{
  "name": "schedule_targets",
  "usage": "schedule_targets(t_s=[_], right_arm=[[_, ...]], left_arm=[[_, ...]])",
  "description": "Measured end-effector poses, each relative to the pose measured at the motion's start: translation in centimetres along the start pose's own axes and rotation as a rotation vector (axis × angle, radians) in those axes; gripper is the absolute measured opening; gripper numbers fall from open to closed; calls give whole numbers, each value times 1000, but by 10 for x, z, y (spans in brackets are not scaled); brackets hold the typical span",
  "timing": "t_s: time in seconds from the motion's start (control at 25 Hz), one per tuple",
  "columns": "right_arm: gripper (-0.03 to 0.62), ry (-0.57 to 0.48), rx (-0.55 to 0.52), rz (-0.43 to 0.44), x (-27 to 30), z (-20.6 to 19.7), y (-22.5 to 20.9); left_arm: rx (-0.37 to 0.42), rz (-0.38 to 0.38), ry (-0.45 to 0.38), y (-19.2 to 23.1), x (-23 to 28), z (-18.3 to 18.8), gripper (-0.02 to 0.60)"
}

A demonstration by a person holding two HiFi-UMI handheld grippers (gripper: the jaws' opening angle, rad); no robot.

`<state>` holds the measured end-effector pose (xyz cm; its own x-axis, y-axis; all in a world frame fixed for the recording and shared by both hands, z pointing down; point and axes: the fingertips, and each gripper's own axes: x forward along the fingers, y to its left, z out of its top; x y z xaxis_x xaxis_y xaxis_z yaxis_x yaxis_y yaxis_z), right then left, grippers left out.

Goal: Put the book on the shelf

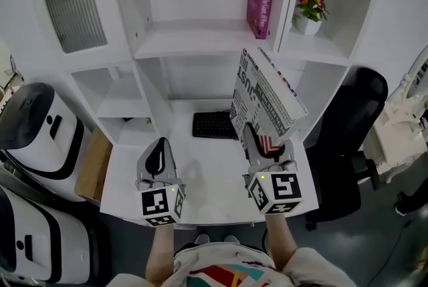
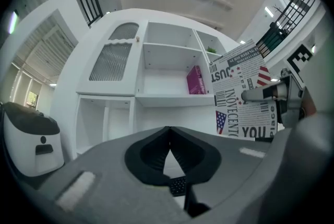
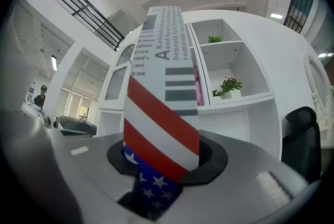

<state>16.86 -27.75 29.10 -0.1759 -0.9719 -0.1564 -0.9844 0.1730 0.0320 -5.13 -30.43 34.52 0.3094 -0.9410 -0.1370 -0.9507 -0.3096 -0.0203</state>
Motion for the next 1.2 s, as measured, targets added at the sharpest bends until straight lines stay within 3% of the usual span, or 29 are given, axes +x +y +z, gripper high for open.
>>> schedule_targets(t_s=[0.28,0.88,1.04,1.2], right_arm=[[158,-79,23,-3,25,67,-13],[158,-190,-53,-29,79,147,-26],[158,-174,-78,-31,102,154,-25],[158,-92,-74,-26,136,152,-32]], left_arm=[[-17,23,-11,7,-6,3,2],[-6,51,13,25,-1,-2,2],[-9,67,21,31,0,-5,2],[-20,89,3,43,1,-3,2]])
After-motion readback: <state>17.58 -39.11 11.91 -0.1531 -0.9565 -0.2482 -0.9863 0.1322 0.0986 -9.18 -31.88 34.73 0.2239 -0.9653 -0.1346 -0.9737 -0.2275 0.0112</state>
